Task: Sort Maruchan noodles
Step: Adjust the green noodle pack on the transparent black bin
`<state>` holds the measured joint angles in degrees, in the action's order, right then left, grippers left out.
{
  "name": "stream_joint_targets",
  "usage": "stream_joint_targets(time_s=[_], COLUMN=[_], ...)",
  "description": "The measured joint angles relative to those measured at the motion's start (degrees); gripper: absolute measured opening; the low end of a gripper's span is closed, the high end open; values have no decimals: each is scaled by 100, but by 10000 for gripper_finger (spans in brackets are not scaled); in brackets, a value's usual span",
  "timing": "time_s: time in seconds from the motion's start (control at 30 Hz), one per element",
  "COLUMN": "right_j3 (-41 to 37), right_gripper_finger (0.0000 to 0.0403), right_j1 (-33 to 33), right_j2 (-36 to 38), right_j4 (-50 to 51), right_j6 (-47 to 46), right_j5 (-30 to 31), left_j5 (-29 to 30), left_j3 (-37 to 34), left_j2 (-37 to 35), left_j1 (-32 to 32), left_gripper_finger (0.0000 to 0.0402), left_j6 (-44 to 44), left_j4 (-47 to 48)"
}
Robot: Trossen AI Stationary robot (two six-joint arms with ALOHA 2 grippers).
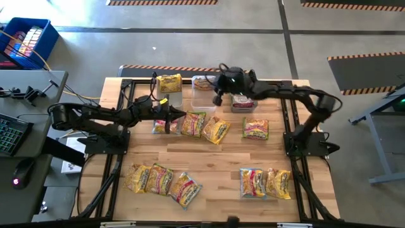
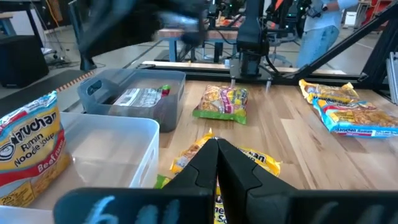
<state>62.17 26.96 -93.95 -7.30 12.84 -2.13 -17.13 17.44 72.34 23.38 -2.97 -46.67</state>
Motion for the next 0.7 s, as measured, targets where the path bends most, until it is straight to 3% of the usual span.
stream_joint_targets(time_s=[0.2, 0.4, 0.57, 0.7], right_j3=[-1556, -2787, -3159, -3158], right_gripper_finger=[0, 0, 0, 0], right_j1=[-450, -661, -675, -677], right_j2=[854, 1189, 1198, 1197], right_j4=[-1764, -3518, -3776, -3771], right_j6=[-226, -635, -1071, -1494], right_j5=[2, 13, 11, -9], left_j5=[-1, 3, 29, 429], left_j3=[241, 420, 531, 688], left_j2=[2, 2, 2, 2], left_j1=[-15, -71, -119, -191], left_gripper_finger=[0, 0, 0, 0], left_j6=[6, 293, 429, 486], left_j4=[326, 499, 660, 1382])
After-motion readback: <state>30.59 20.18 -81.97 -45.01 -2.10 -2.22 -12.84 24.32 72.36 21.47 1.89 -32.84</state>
